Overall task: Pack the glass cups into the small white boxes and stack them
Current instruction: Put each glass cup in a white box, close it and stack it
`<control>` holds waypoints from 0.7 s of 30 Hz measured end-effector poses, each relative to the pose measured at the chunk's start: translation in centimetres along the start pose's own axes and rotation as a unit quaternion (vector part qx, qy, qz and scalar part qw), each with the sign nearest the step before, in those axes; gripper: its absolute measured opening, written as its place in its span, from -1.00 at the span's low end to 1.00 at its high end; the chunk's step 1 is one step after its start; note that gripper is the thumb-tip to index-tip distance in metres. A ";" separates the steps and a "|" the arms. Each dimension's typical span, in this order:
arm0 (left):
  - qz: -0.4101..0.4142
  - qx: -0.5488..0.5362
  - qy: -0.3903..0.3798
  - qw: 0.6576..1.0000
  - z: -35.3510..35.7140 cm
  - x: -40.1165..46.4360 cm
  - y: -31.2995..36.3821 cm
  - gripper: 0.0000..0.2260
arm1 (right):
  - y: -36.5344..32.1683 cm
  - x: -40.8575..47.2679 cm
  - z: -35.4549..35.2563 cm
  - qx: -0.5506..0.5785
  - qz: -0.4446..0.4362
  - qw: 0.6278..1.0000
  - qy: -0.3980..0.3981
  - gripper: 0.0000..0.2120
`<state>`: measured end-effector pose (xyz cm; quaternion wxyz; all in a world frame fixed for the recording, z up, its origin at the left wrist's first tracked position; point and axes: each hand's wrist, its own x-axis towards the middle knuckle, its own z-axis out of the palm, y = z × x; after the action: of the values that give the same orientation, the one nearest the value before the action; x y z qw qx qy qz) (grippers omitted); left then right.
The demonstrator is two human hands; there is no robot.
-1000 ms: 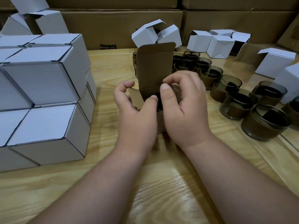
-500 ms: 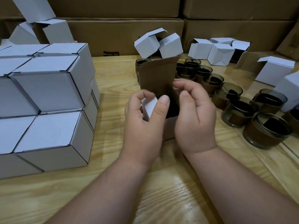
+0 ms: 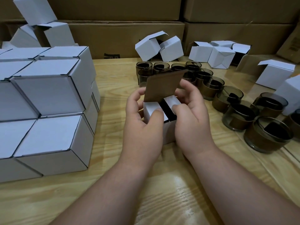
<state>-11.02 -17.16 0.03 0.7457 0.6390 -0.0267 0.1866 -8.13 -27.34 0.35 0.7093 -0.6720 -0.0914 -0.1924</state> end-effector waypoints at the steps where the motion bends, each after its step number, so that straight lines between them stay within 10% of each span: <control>1: 0.003 0.003 0.003 1.000 0.0 0.0 -0.1 -0.55 | -0.1 0.0 -0.1 0.006 -0.004 1.000 -0.001 -0.63; 13: 0.010 0.021 -0.003 1.000 0.1 0.1 -0.1 -0.80 | -0.5 -0.3 -0.2 0.008 -0.020 1.000 -0.005 -0.52; 21: -0.031 -0.050 -0.047 0.997 -0.1 0.0 -0.1 -0.60 | -0.2 -0.1 0.0 0.002 -0.023 1.000 0.011 -0.51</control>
<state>-10.99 -17.03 -0.06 0.7799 0.6098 -0.0510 0.1316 -8.29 -27.33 0.54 0.7072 -0.6660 -0.0997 -0.2153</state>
